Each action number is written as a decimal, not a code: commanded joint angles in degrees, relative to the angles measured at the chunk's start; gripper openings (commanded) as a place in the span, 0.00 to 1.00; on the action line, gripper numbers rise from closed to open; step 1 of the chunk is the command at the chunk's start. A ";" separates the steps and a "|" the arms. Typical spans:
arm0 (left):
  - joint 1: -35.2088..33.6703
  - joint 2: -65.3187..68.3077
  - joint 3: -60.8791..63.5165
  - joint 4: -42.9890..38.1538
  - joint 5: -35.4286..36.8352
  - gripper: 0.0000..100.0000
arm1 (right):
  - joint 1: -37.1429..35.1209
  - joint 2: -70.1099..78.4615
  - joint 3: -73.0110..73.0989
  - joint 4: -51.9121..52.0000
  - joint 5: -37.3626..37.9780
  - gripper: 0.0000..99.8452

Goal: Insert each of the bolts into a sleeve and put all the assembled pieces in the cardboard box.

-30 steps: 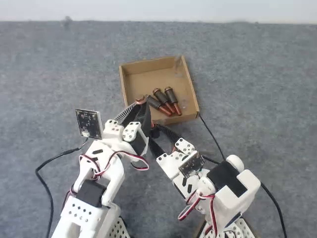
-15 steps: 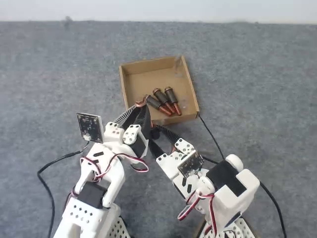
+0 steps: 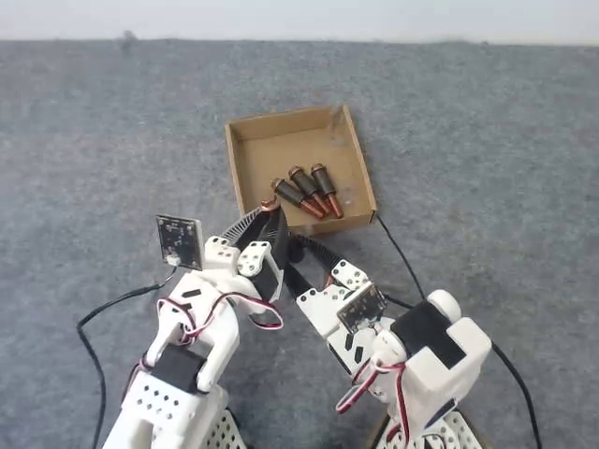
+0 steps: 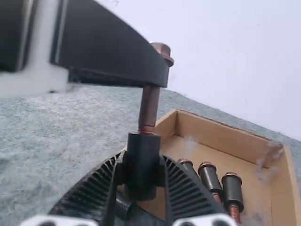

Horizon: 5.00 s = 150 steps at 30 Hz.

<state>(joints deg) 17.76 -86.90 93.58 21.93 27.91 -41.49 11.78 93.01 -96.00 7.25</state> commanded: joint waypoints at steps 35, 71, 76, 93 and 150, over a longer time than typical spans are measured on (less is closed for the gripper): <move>2.99 -0.53 3.30 1.41 -0.35 0.19 | 3.74 -1.01 -1.41 -0.31 0.44 0.01; -15.91 -16.26 2.68 9.76 2.90 0.19 | 5.58 -0.48 -2.20 -0.13 0.44 0.01; -23.03 -16.26 3.03 14.33 -1.23 0.08 | 6.90 -0.75 -2.64 -0.13 0.35 0.01; -33.76 -16.00 3.03 39.03 -25.49 0.01 | 13.67 -5.05 -5.54 -4.26 0.62 0.01; -33.76 -15.91 3.03 38.68 -25.67 0.01 | 21.05 10.42 -98.02 139.47 2.11 0.14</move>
<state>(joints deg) -15.82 -103.16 97.45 60.88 2.95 -21.10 23.56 -0.44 41.93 8.48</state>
